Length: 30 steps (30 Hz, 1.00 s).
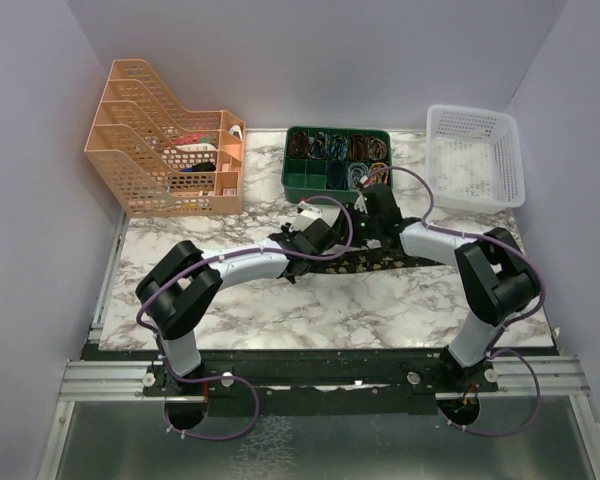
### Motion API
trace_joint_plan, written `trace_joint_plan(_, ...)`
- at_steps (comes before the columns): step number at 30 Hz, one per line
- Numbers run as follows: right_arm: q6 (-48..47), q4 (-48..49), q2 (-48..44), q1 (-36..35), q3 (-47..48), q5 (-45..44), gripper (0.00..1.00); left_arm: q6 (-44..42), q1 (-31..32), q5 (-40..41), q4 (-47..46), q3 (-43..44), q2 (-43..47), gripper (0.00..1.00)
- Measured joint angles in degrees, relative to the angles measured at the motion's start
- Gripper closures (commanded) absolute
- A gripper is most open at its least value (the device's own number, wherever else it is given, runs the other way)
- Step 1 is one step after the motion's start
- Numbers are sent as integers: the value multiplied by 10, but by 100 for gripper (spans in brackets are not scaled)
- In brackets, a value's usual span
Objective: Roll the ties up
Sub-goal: Roll the tie at the center of the board.
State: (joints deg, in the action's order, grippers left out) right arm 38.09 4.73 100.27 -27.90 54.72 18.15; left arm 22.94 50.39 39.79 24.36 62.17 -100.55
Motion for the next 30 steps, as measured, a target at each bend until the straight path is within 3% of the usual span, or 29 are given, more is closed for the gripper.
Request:
trace_joint_plan(10,-6,-8,-29,19,-16,-25,59,-37,3,-48,-51,-43,22,73)
trace_joint_plan(30,-24,-15,-48,19,-17,-26,59,-58,3,-114,-85,-47,41,46)
